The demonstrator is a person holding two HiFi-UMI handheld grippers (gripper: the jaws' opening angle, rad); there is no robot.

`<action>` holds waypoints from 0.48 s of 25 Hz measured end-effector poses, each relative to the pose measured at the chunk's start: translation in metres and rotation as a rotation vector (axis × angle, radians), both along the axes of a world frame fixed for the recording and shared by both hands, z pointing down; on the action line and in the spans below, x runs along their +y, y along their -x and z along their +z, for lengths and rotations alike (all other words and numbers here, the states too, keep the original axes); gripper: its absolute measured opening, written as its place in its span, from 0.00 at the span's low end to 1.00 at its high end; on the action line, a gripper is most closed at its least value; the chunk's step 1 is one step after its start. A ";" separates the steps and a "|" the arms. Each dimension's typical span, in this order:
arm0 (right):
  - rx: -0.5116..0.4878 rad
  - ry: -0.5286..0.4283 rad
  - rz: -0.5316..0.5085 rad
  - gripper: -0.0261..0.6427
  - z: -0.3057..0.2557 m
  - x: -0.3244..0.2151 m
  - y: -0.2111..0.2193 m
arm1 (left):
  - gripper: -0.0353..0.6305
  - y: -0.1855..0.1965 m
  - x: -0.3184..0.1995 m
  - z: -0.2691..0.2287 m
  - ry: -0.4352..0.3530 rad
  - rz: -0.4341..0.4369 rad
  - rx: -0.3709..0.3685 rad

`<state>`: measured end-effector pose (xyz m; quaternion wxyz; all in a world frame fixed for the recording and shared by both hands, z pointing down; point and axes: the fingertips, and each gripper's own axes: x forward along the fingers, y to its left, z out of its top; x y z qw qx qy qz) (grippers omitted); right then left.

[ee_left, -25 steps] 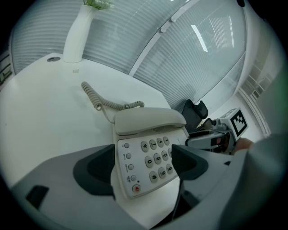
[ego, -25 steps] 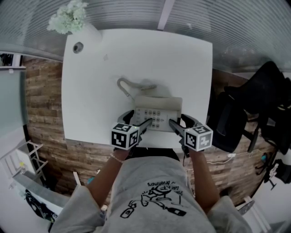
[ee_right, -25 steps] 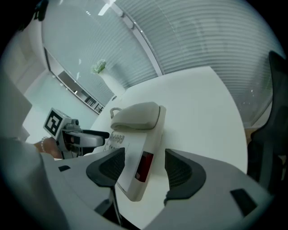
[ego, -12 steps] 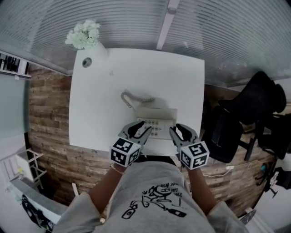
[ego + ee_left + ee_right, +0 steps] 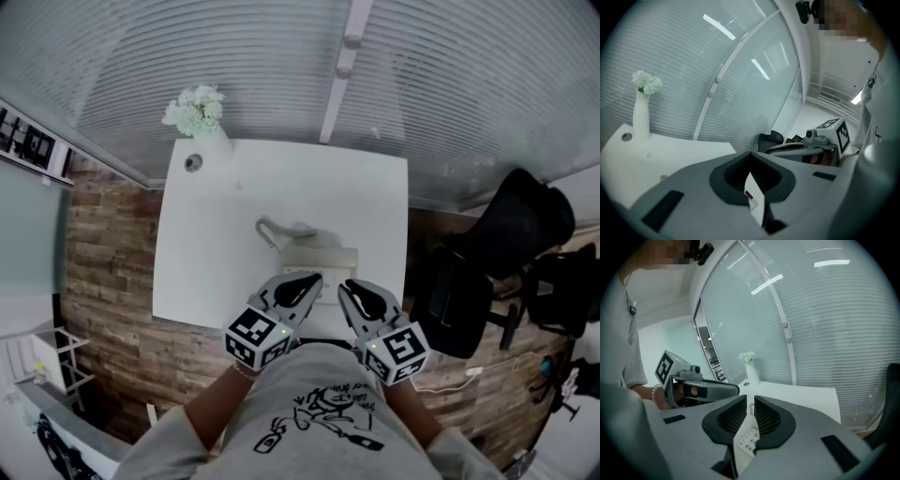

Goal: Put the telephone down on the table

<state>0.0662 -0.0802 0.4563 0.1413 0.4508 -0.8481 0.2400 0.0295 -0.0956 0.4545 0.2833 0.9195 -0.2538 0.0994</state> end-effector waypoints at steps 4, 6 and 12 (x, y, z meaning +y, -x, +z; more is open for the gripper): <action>-0.015 -0.080 -0.005 0.13 -0.040 0.000 0.007 | 0.06 -0.003 0.003 -0.040 -0.100 0.011 0.060; -0.021 -0.122 -0.008 0.12 -0.059 0.000 0.010 | 0.06 -0.004 0.006 -0.061 -0.155 0.018 0.087; -0.020 -0.229 -0.038 0.11 -0.103 0.003 0.018 | 0.06 -0.005 0.015 -0.109 -0.265 0.022 0.136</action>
